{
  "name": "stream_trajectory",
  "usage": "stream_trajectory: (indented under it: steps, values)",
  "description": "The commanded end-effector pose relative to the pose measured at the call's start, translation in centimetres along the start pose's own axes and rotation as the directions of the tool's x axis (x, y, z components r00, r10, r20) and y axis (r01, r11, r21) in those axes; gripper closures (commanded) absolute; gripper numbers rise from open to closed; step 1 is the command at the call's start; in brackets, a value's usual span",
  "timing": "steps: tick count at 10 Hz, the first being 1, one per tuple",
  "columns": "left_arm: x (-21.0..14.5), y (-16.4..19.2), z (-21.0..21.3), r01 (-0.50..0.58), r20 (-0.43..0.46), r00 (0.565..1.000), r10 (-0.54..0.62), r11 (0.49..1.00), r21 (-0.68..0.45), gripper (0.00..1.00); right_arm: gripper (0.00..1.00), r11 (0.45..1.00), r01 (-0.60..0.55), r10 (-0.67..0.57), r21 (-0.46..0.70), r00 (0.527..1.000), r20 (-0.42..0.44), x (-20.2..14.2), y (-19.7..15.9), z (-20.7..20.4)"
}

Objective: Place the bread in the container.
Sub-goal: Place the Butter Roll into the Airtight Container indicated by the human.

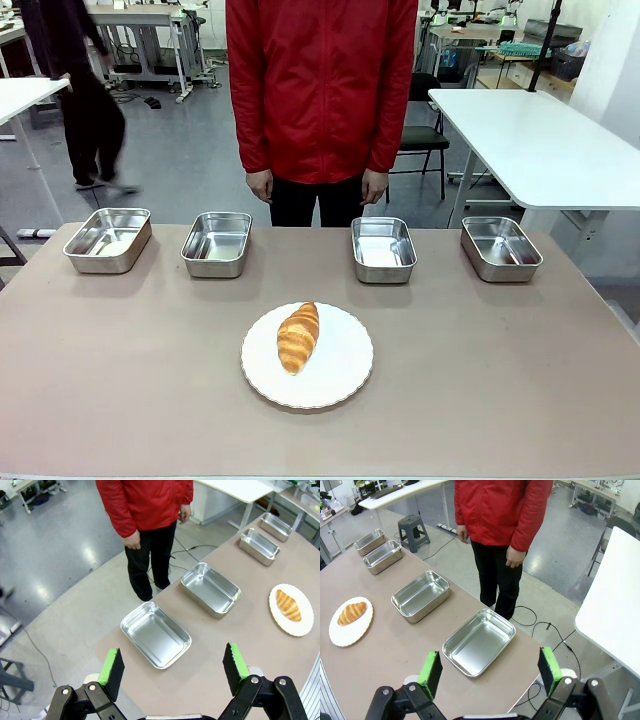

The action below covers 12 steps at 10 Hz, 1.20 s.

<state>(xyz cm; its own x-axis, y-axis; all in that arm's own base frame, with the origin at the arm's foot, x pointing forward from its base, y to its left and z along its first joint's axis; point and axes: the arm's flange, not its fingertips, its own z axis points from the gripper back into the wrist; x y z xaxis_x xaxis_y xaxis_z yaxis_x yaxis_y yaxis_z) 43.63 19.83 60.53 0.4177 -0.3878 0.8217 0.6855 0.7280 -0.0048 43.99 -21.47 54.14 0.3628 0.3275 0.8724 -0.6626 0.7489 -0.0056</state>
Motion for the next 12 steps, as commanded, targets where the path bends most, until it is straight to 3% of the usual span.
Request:
stream_trajectory:
  steps: [1,12]
  values:
    - [-0.07,-0.03,0.02,0.008,0.000,1.000,-0.008,1.000,0.000,0.00,0.00,1.000,-0.006,0.006,-0.001,1.000,0.003,0.06,0.04,0.06]
    - [-0.07,-0.03,0.02,0.008,0.000,1.000,-0.008,1.000,0.000,0.00,0.00,1.000,-0.006,0.006,-0.001,1.000,0.003,0.06,0.04,0.06]
